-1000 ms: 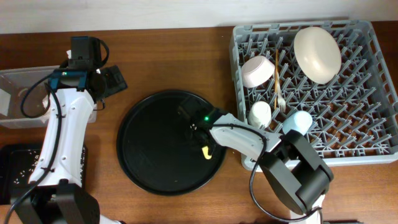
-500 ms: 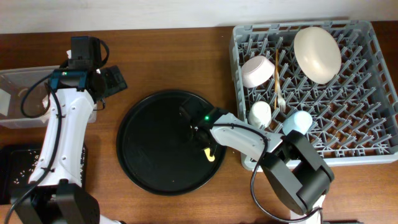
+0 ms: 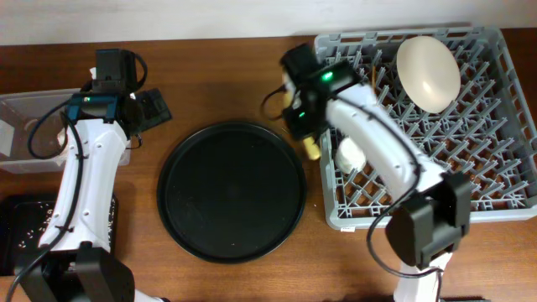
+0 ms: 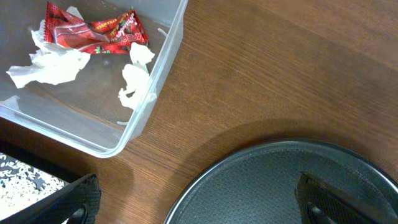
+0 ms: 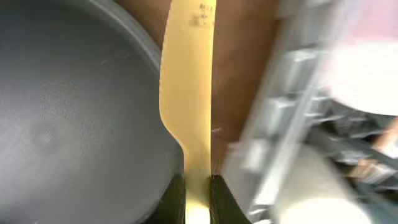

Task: Sort waste into correct bins and load items into the dishwasher rack
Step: 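Carry the yellow knife to the rack and insert it upright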

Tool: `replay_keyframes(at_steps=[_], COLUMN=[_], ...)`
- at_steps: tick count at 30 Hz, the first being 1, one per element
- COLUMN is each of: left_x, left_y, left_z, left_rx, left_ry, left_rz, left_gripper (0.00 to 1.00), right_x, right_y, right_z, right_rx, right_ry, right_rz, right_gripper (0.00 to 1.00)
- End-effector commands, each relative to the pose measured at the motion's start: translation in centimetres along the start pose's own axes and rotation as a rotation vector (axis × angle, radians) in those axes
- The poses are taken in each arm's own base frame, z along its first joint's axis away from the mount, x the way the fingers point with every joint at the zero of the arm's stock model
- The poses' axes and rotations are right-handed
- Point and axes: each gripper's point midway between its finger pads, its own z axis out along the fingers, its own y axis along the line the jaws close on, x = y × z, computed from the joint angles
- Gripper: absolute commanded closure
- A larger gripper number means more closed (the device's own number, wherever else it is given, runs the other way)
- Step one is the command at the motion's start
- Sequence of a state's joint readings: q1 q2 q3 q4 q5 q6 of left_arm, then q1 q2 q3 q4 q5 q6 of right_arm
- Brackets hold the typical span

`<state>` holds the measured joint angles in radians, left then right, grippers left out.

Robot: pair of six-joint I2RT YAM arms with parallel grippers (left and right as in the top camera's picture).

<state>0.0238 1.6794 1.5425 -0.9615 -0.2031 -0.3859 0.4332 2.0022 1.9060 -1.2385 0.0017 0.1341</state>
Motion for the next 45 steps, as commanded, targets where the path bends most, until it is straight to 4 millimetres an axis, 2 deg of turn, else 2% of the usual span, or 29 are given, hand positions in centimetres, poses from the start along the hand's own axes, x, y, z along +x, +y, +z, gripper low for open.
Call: replay_keyframes(at_steps=[1,3,4,6,7,8,11,13,17,20,21,23,25,26,28,29,31,32,45], left_x=[-0.1,-0.1,-0.1,0.0,0.0,0.0,-0.1,-0.1,-0.1,-0.1,-0.1,-0.1,-0.1,-0.1,-0.1,-0.1,-0.1,-0.1,0.0], left_y=[0.1,0.1,0.1,0.0,0.0,0.0,0.1,0.1,0.1,0.1,0.1,0.1,0.1,0.1,0.1,0.1,0.1,0.1,0.1], left_z=[0.1,0.1,0.1,0.1,0.1,0.1,0.1,0.1,0.1,0.1,0.1,0.1,0.1,0.1,0.1,0.1,0.1,0.1,0.1], left_rx=[-0.010,-0.010,-0.010,-0.009,-0.009,-0.009,-0.010,-0.010,-0.010,-0.010,-0.010,-0.010,-0.010,-0.010,-0.010,-0.010,-0.010,-0.010,-0.010], left_ry=[-0.003,-0.003,-0.003,-0.003,-0.003,-0.003,-0.003,-0.003,-0.003,-0.003,-0.003,-0.003,-0.003,-0.003,-0.003,-0.003,-0.003,-0.003,-0.003], left_rz=[-0.008,-0.008,-0.008,-0.007,-0.007,-0.007,-0.008,-0.008,-0.008,-0.008,-0.008,-0.008,-0.008,-0.008,-0.008,-0.008,-0.008,-0.008,-0.008], left_gripper=[0.01,0.01,0.01,0.01,0.01,0.01,0.01,0.01,0.01,0.01,0.01,0.01,0.01,0.01,0.01,0.01,0.01,0.01,0.01], right_x=[-1.0,-0.4,-0.2,0.2,0.4,0.4,0.8,1.5,2.4,2.4,2.3,2.0,1.1,0.5,-0.7,-0.8,-0.2,0.4,0.4], right_y=[-8.2,-13.7,-15.7,-19.1,-19.8,-20.0,-20.0,-20.0,-19.8,-19.0,-19.0,-19.1,-19.3,-19.5,-19.4,-19.2,-18.9,-18.7,-18.7], right_z=[-3.4,-3.6,-3.7,-3.5,-3.0,-2.3,0.1,2.5,5.2,5.7,5.7,5.4,3.9,2.7,-1.7,-3.2,-4.5,-4.4,-4.4], right_rx=[0.054,0.088,0.101,0.122,0.124,0.124,0.114,0.112,0.097,0.054,0.054,0.056,0.063,0.070,0.076,0.077,0.071,0.066,0.066], right_ry=[-0.062,-0.060,-0.067,-0.071,-0.063,-0.062,-0.047,-0.036,-0.031,-0.037,-0.038,-0.048,-0.073,-0.090,-0.123,-0.129,-0.103,-0.076,-0.078], right_rz=[0.082,0.150,0.185,0.212,0.226,0.217,0.203,0.204,0.208,0.207,0.207,0.206,0.205,0.205,0.202,0.201,0.203,0.205,0.205], right_gripper=[0.92,0.92,0.92,0.92,0.91,0.88,0.88,0.89,0.89,0.80,0.71,0.60,0.60,0.61,0.61,0.59,0.49,0.02,0.02])
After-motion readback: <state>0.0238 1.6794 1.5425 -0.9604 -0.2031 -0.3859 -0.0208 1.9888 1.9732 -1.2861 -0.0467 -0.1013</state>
